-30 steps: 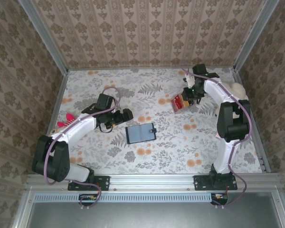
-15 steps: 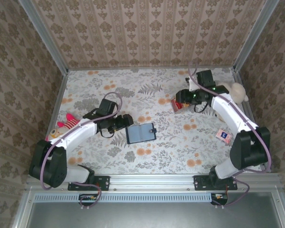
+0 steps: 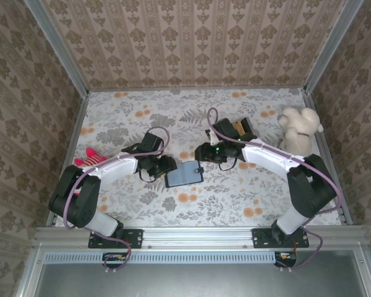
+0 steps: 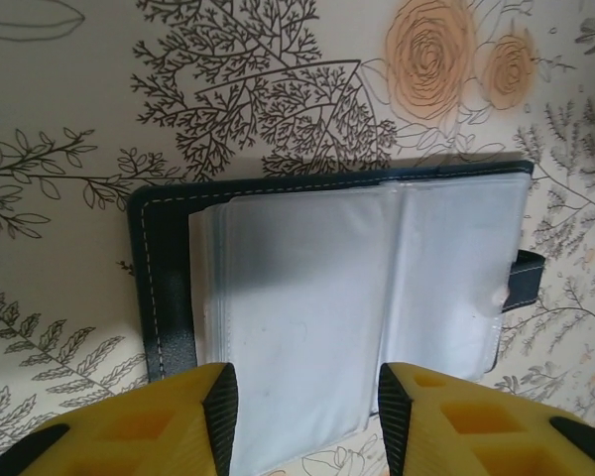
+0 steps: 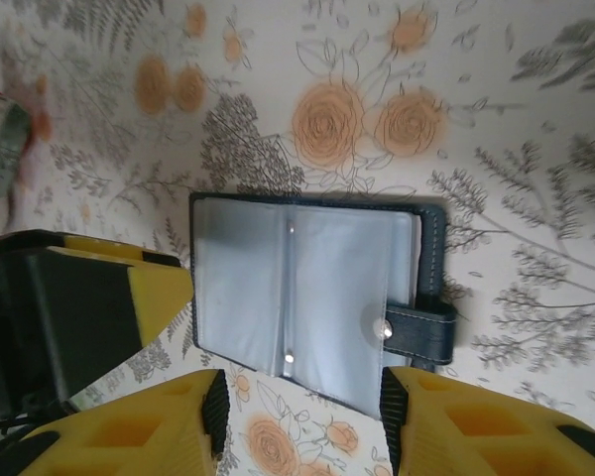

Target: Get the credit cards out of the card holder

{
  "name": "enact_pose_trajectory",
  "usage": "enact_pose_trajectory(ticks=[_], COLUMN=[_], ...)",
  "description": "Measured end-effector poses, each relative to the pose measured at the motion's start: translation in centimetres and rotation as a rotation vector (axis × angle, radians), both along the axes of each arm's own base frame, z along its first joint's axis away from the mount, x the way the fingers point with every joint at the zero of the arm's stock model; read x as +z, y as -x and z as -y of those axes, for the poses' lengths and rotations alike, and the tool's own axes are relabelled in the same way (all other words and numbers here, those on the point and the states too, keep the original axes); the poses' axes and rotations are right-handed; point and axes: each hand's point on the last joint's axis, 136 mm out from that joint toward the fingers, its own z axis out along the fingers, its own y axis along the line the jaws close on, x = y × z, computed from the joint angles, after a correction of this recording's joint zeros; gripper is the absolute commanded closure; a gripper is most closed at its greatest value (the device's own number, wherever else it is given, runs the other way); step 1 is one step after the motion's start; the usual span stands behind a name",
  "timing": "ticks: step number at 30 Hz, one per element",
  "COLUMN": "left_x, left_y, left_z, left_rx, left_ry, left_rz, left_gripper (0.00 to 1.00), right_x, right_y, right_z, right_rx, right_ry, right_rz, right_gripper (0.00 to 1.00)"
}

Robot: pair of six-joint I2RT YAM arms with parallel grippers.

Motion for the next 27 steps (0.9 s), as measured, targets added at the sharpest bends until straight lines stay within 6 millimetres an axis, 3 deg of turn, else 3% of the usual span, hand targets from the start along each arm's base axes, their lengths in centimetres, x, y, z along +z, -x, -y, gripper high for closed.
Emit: enact_pose_trajectory(ticks=[7, 16, 27], left_x=[-0.5, -1.9, -2.5], left_y=[0.0, 0.1, 0.2], left_z=[-0.3, -0.4, -0.4], left_rx=[0.007, 0.007, 0.003], left_ry=[-0.025, -0.049, -0.066], left_rz=[-0.005, -0.041, -0.058], left_gripper=[0.54, 0.63, 0.76], right_x=[-4.0, -4.4, -7.1], right_y=[0.3, -1.4, -0.8], right_z=[-1.2, -2.6, -2.5], right_rx=[0.000, 0.011, 0.020], right_ry=[0.041, 0.046, 0.088], right_rz=[-0.089, -0.082, -0.141], right_gripper=[0.56, 0.58, 0.61])
